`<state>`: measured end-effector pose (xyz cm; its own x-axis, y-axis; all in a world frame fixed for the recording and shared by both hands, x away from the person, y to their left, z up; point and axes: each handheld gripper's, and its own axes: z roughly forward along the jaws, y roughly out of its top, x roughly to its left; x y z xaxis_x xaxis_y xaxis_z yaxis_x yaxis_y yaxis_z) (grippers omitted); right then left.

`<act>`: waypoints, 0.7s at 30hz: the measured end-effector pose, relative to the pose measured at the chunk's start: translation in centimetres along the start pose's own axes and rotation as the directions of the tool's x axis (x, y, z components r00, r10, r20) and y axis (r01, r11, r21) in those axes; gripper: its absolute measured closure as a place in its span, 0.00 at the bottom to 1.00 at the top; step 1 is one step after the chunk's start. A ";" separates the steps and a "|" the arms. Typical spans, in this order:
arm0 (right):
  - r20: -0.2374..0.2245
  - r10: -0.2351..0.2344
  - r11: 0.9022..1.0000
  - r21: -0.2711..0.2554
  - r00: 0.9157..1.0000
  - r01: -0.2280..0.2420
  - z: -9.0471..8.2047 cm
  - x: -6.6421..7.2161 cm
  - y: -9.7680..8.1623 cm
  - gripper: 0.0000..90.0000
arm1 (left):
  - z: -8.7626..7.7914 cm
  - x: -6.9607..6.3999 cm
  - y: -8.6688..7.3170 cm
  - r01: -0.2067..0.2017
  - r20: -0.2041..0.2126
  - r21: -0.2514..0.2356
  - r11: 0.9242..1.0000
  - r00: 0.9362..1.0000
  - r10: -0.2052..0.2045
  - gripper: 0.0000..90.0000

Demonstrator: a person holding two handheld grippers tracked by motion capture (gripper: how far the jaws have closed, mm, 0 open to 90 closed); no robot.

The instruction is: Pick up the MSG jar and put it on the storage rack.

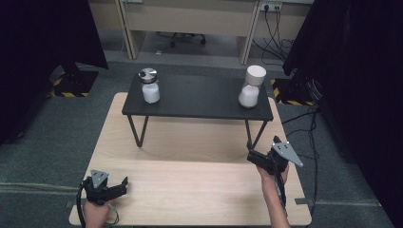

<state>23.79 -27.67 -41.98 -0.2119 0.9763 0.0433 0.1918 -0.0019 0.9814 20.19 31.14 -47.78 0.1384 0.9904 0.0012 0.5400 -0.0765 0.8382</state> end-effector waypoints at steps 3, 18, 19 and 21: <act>0.007 -0.002 1.000 0.012 1.000 0.002 -0.4 0.1 -1.1 0.00 | 0.0 0.0 0.0 -0.005 0.000 0.001 1.000 1.000 0.005 0.00; 0.055 0.010 0.995 0.094 0.998 -0.015 -2.6 -0.6 -5.9 0.00 | 0.1 -0.1 0.0 -0.022 0.000 0.004 1.000 1.000 0.022 0.00; 0.058 0.010 0.995 0.097 0.998 -0.015 -2.8 -0.7 -6.2 0.00 | 0.1 -0.1 0.1 -0.023 0.000 0.005 1.000 1.000 0.023 0.00; 0.064 0.010 0.995 0.103 0.998 -0.017 -3.1 -0.9 -6.6 0.00 | 0.1 -0.2 0.1 -0.023 -0.001 0.007 1.000 1.000 0.023 0.00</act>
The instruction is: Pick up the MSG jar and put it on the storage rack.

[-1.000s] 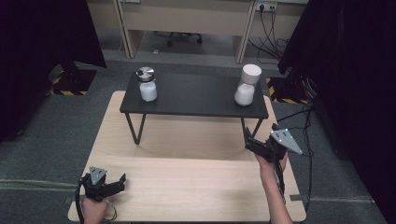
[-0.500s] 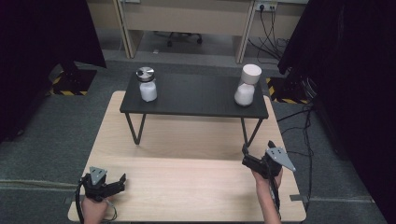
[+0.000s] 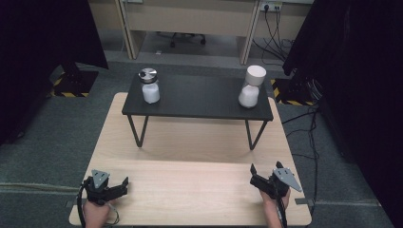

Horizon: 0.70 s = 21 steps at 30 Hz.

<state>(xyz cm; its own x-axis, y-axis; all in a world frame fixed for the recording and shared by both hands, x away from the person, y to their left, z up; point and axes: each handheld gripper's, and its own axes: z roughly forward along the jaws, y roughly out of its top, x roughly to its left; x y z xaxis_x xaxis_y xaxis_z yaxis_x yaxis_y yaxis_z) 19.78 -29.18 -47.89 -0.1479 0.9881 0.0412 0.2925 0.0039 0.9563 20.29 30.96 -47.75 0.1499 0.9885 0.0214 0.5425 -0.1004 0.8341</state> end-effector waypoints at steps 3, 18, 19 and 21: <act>0.008 0.006 1.000 0.007 1.000 -0.006 -0.3 -0.4 -0.6 0.00 | 0.0 0.0 0.1 -0.003 -0.001 0.004 1.000 1.000 0.003 0.00; 0.039 0.050 0.999 0.013 0.998 -0.051 -1.6 -1.8 -2.8 0.00 | 0.1 -0.2 0.2 -0.005 -0.004 0.011 1.000 1.000 0.006 0.00; 0.040 0.055 0.998 0.013 0.998 -0.055 -1.7 -1.9 -2.9 0.00 | 0.1 -0.2 0.2 -0.006 -0.004 0.010 1.000 1.000 0.006 0.00; 0.047 0.056 0.998 0.011 0.997 -0.056 -1.8 -2.0 -3.1 0.00 | 0.1 -0.2 0.2 -0.007 -0.004 0.011 1.000 1.000 0.007 0.00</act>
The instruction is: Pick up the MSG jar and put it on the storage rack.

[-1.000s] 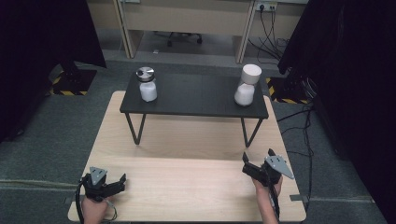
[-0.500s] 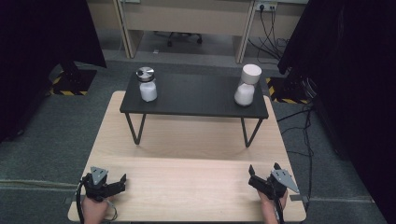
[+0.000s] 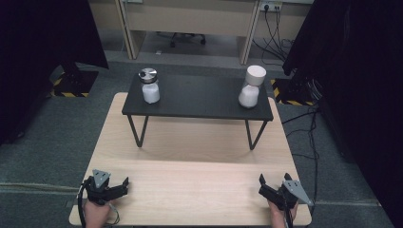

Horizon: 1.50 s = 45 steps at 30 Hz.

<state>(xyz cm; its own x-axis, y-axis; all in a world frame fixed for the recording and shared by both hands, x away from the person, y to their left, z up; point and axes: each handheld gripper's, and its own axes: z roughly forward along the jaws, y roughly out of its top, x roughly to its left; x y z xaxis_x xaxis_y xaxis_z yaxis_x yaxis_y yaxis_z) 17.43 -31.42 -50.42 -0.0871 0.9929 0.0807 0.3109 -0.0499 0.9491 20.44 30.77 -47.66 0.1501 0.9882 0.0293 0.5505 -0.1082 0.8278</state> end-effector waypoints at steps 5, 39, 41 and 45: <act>0.007 -0.017 1.000 0.001 1.000 0.017 -0.2 0.1 -0.3 0.00 | 0.0 0.0 0.1 -0.006 0.000 0.004 1.000 1.000 0.006 0.00; -0.033 -0.035 0.999 -0.027 0.999 0.035 -0.7 -0.1 -1.5 0.00 | 0.1 -0.2 0.3 -0.019 -0.003 0.018 1.000 1.000 0.019 0.00; -0.030 -0.027 0.999 -0.027 0.999 0.027 -0.7 -0.1 -1.5 0.00 | 0.1 -0.2 0.3 -0.019 -0.002 0.019 1.000 1.000 0.019 0.00; -0.023 0.024 0.999 -0.044 0.999 -0.025 -0.8 -0.3 -1.8 0.00 | 0.1 -0.2 0.3 -0.019 -0.003 0.020 1.000 1.000 0.019 0.00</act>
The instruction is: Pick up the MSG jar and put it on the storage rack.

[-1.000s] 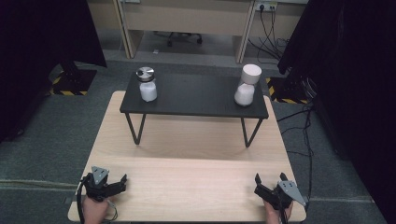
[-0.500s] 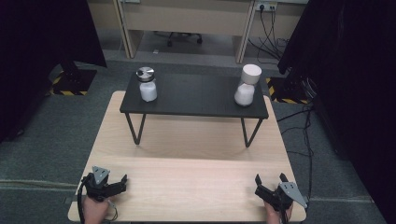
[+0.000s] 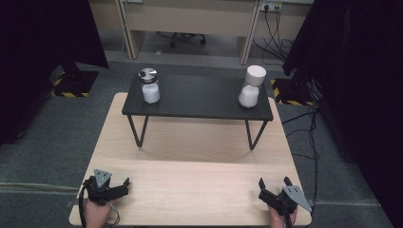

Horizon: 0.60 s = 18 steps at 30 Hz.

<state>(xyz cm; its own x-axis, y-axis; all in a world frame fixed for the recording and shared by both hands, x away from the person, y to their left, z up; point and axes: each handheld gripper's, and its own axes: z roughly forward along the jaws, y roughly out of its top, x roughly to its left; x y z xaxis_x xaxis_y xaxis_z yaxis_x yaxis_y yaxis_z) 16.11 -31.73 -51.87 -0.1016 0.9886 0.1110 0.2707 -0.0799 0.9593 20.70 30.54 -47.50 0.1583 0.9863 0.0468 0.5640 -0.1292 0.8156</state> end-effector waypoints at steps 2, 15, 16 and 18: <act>0.004 0.009 1.000 -0.002 1.000 -0.009 0.0 0.0 0.0 0.00 | 0.0 0.0 0.0 0.004 -0.001 -0.001 1.000 1.000 -0.004 0.00; -0.018 0.001 1.000 -0.017 1.000 -0.001 -0.1 -0.3 -0.3 0.00 | 0.1 -0.1 0.0 -0.001 -0.006 0.001 1.000 1.000 0.001 0.00; -0.017 -0.007 1.000 -0.013 1.000 0.007 0.0 -0.2 -0.2 0.00 | 0.1 -0.1 0.0 -0.001 -0.006 0.001 1.000 1.000 0.001 0.00; -0.020 -0.021 1.000 -0.011 1.000 0.021 0.0 -0.1 -0.2 0.00 | 0.0 -0.1 0.0 0.000 -0.007 -0.001 1.000 1.000 0.000 0.00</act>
<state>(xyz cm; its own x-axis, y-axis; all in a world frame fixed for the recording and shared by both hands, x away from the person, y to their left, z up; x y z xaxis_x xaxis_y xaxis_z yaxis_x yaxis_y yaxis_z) 16.08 -31.84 -52.06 -0.1268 0.9873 0.0961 0.2584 -0.0606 0.9641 20.70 30.42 -47.53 0.1526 0.9870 0.0505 0.5629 -0.1288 0.8165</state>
